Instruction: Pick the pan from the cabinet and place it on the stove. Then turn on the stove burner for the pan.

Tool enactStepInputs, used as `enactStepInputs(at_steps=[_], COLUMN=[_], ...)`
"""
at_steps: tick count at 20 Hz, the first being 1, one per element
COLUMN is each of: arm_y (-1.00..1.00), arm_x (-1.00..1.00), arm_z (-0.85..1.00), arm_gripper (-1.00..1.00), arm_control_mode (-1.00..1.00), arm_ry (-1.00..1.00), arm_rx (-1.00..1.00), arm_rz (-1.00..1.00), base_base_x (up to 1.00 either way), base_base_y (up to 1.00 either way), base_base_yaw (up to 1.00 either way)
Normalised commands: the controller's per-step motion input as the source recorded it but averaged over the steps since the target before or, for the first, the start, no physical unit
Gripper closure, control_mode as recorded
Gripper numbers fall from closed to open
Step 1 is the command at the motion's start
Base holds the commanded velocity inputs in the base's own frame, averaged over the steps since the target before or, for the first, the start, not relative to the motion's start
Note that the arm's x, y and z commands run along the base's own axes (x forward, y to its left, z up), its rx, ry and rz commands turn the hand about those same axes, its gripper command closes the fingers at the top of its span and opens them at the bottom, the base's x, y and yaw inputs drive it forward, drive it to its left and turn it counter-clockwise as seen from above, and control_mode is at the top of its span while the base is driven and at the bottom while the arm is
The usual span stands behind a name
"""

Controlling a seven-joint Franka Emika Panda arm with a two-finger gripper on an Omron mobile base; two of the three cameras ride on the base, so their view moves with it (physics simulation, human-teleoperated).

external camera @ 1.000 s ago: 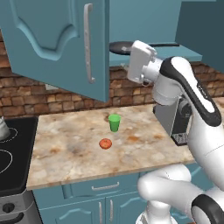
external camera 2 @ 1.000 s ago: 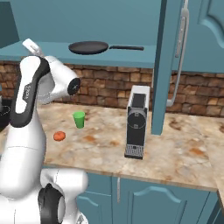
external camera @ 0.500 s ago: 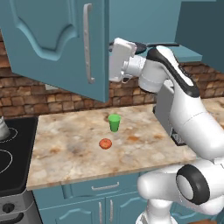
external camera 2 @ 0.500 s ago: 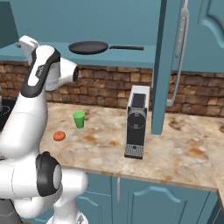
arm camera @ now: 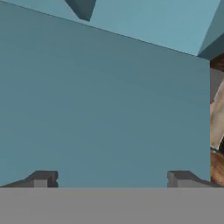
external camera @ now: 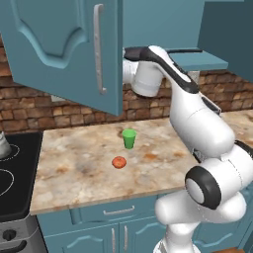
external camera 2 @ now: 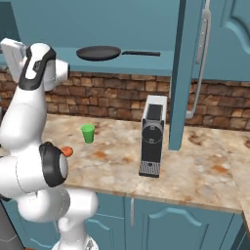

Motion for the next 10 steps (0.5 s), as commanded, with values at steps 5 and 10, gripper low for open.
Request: enactStepInputs(at_steps=[5, 10], arm_y=[0.84, 0.85], arm_x=[-0.63, -0.85], arm_z=[0.0, 0.0], arm_gripper=[-1.0, -1.0], arm_control_mode=[-1.0, -1.0], arm_ry=[-0.01, -0.07], arm_rx=[-0.08, -0.09], arm_rz=[0.22, 0.16], base_base_x=[0.0, 0.0], base_base_y=[0.0, 0.0], base_base_yaw=[0.0, 0.0])
